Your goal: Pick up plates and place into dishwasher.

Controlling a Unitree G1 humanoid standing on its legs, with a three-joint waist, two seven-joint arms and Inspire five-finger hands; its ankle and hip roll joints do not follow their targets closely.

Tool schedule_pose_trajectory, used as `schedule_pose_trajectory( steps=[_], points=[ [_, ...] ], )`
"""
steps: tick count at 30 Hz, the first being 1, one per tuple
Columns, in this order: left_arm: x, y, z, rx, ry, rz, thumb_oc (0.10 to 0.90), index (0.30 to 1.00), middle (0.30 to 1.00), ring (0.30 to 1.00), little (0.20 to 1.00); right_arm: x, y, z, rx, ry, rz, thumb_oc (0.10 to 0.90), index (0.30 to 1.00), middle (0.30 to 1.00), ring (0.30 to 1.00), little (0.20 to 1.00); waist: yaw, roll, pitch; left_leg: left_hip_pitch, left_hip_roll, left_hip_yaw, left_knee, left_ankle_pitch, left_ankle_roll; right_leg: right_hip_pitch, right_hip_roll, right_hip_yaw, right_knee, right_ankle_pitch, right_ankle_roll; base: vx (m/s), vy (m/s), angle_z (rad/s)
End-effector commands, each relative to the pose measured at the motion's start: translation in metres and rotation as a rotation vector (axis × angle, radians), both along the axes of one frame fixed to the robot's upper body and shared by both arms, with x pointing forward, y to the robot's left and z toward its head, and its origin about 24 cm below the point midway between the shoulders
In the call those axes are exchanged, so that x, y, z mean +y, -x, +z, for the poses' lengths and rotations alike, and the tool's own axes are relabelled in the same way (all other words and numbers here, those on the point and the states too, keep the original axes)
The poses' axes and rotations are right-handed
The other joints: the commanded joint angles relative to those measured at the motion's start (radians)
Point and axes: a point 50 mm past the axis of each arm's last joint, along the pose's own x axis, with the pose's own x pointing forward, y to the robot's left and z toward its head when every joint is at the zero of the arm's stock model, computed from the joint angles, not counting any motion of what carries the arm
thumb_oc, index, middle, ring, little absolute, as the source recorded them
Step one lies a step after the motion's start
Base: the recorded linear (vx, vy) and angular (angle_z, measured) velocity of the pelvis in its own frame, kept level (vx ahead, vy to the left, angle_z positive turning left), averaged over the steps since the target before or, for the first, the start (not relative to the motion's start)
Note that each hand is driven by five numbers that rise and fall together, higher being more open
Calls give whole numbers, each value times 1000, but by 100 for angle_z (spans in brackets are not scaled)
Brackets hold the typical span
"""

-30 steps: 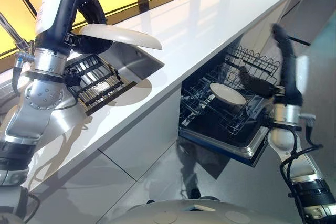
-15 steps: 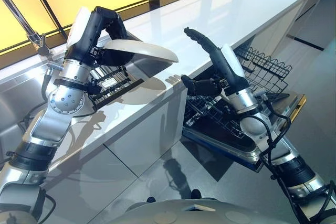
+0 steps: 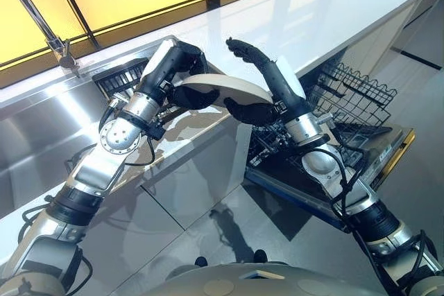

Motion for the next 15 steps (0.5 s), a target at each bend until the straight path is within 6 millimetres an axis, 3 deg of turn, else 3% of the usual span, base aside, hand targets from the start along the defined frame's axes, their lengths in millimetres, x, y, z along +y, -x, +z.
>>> schedule_pose_trajectory(
  steps=[1, 7, 15],
  points=[
    [-36, 16, 82, -367, 64, -239, 100, 300, 300, 300, 200, 21, 6, 56, -239, -121, 109, 100, 300, 300, 300, 200, 4, -9, -57, -10, -81, 17, 18, -116, 47, 20, 44, -10, 48, -119, 23, 0, 0, 0],
    [-39, 25, 87, -413, 55, -260, 100, 300, 300, 300, 200, 18, 7, 54, -245, -127, 75, 100, 300, 300, 300, 200, 10, -13, -57, -10, -81, 15, 17, -115, 48, 23, 44, -16, 44, -119, 22, 9, -13, 3],
    [-23, 30, 90, -508, -16, -163, 100, 300, 300, 300, 200, -3, 6, 55, -317, -64, -44, 100, 300, 300, 300, 200, 18, -12, -60, -11, -80, 10, 16, -114, 47, 26, 42, -25, 47, -123, 22, 8, -2, 3]
  ],
)
